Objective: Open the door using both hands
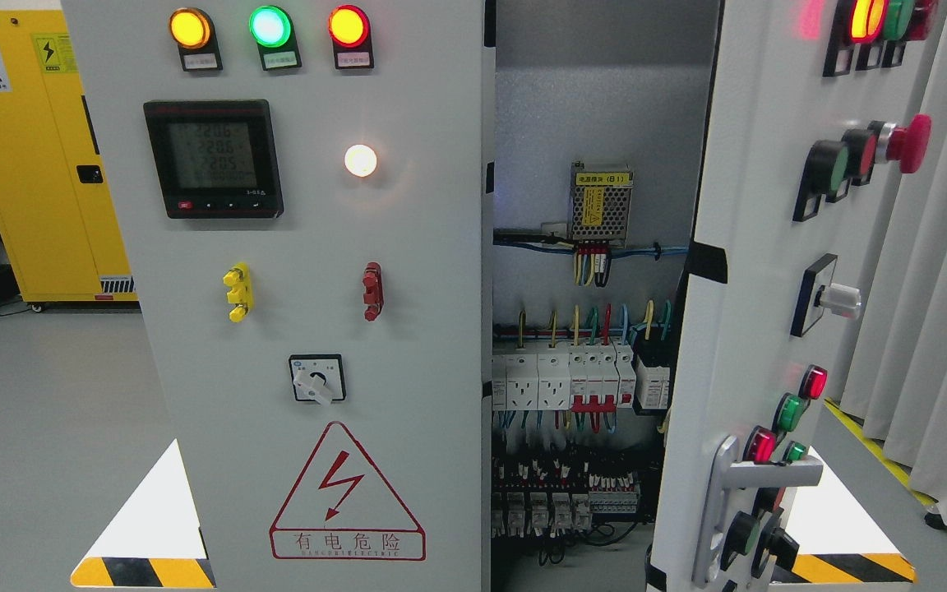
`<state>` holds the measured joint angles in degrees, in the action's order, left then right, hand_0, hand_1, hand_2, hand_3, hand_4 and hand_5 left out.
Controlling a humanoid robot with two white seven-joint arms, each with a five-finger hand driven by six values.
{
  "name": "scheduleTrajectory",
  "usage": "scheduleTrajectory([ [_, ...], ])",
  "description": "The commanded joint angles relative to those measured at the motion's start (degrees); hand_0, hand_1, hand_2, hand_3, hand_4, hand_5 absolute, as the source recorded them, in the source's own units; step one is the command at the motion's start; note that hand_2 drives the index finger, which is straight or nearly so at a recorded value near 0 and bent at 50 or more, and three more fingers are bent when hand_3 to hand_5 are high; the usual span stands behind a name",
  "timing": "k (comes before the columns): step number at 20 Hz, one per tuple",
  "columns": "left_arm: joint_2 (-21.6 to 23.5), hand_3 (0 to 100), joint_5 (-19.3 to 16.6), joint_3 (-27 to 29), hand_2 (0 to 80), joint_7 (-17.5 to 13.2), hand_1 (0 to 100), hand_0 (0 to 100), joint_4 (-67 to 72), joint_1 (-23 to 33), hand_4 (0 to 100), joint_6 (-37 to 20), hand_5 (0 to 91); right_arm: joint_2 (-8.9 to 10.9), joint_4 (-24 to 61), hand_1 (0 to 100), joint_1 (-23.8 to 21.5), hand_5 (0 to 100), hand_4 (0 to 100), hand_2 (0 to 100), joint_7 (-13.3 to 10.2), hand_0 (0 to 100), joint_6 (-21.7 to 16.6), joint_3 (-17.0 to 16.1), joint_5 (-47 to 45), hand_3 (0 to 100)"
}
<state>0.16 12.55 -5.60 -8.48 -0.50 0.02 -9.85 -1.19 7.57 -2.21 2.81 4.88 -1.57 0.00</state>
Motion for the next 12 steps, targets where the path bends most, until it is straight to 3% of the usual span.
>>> scheduleTrajectory([
  [1, 4.4, 0, 0.1, -0.4, 0.0, -0.8, 56, 12, -12.3, 2.4, 0, -3.7, 0.0, 0.04, 0.2, 50, 0.2, 0, 0, 4, 0.0, 0, 0.0, -1.9, 0.8, 0],
  [3, 8.2, 0, 0.3, -0.2, 0.0, -3.1, 56, 12, -26.4, 7.2, 0, -4.8, 0.0, -0.04, 0.2, 50, 0.1, 0, 0, 4, 0.0, 0, 0.0, -1.9, 0.8, 0],
  [5, 10.3, 0, 0.5, 0.1, 0.0, -9.9, 56, 12, -39.3, 11.8, 0, -5.0, 0.0, -0.13, 0.2, 50, 0.2, 0, 0, 4, 0.0, 0, 0.0, -1.9, 0.8, 0],
  [7, 11.4, 0, 0.5, 0.6, 0.0, -19.9, 56, 12, -50.1, 15.7, 0, -5.0, 0.0, -0.22, 0.2, 50, 0.2, 0, 0, 4, 0.0, 0, 0.0, -1.9, 0.8, 0],
  [10, 12.3, 0, 0.7, 7.6, 0.0, -34.8, 56, 12, -58.1, 16.8, 0, -5.0, 0.0, -0.57, 0.2, 50, 0.1, 0, 0, 4, 0.0, 0, 0.0, -1.9, 0.8, 0],
  [11, 12.7, 0, 0.7, 9.5, 0.0, -38.8, 56, 12, -61.9, 17.2, 0, -4.9, 0.0, -0.57, 0.1, 50, 0.2, 0, 0, 4, 0.0, 0, 0.0, -1.9, 0.8, 0],
  [12, 13.5, 0, 0.7, 10.3, 0.0, -40.5, 56, 12, -65.9, 18.2, 0, -4.9, 0.0, -0.57, 0.2, 50, 0.1, 0, 0, 4, 0.0, 0, 0.0, -1.9, 0.8, 0],
])
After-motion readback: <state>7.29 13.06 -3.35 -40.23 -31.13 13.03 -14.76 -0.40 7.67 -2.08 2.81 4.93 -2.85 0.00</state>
